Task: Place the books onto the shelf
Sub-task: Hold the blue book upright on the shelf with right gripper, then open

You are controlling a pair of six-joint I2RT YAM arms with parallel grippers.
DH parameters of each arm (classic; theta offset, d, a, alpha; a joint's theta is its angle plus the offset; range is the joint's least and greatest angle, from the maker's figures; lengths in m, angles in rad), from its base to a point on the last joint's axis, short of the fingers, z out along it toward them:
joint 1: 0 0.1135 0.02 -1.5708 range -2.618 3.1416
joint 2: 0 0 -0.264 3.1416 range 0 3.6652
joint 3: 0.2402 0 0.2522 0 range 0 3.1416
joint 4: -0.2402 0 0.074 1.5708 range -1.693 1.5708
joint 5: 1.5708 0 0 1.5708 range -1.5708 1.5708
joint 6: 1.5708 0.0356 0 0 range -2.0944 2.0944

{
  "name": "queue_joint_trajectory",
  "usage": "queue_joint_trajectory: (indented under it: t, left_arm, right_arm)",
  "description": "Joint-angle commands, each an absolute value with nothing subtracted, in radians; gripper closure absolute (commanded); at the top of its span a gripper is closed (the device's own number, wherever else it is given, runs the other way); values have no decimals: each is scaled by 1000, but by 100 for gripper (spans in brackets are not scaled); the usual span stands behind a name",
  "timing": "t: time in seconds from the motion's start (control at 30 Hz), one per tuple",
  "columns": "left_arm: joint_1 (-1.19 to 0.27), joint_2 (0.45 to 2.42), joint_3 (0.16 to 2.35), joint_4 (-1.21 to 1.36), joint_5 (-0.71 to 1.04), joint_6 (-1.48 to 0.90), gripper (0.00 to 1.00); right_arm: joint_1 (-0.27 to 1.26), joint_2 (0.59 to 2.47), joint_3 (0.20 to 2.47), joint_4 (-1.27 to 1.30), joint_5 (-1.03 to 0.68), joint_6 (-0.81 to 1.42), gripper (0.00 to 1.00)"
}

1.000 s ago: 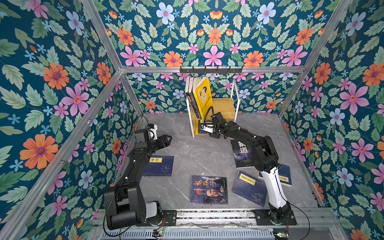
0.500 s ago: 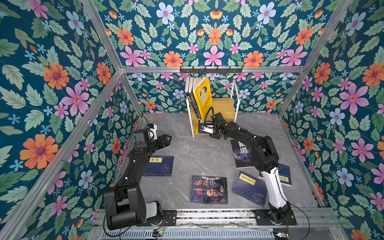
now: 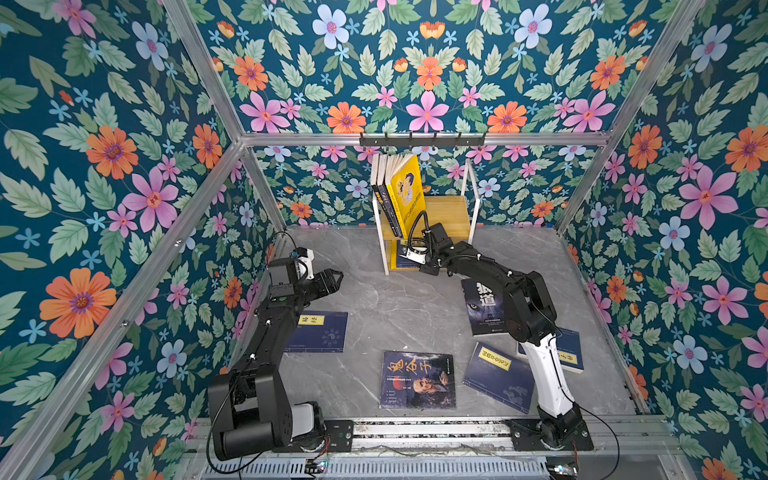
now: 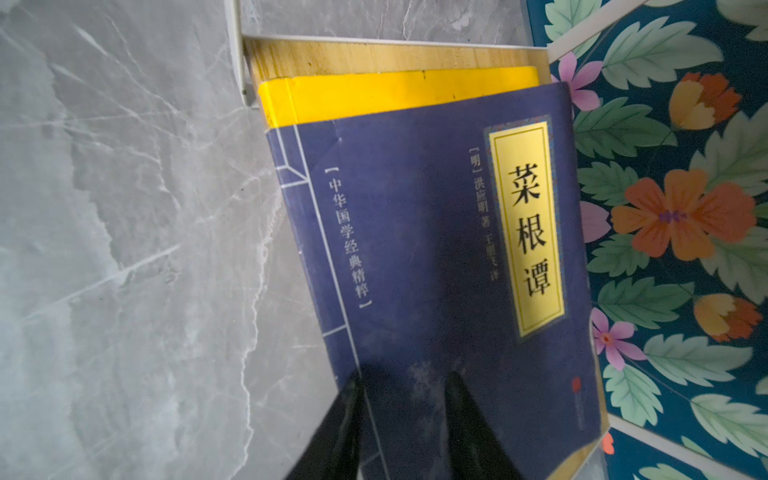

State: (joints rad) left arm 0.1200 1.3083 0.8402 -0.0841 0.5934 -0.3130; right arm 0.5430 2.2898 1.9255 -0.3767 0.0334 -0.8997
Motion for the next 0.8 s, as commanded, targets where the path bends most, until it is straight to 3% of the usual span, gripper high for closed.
queue_joint_trajectory:
  t: [0.0, 0.4, 0.77]
  left_arm:
    - [123, 1304, 844, -71, 593, -308, 21]
    - [124, 1305, 843, -67, 598, -312, 21]
    - [124, 1308, 839, -66, 584, -310, 21]
  right_arm:
    - [545, 2290, 1928, -390, 1, -894, 59]
    - [544, 2299, 1921, -388, -11, -890, 49]
    - [540, 2309, 1931, -381, -4, -876, 58]
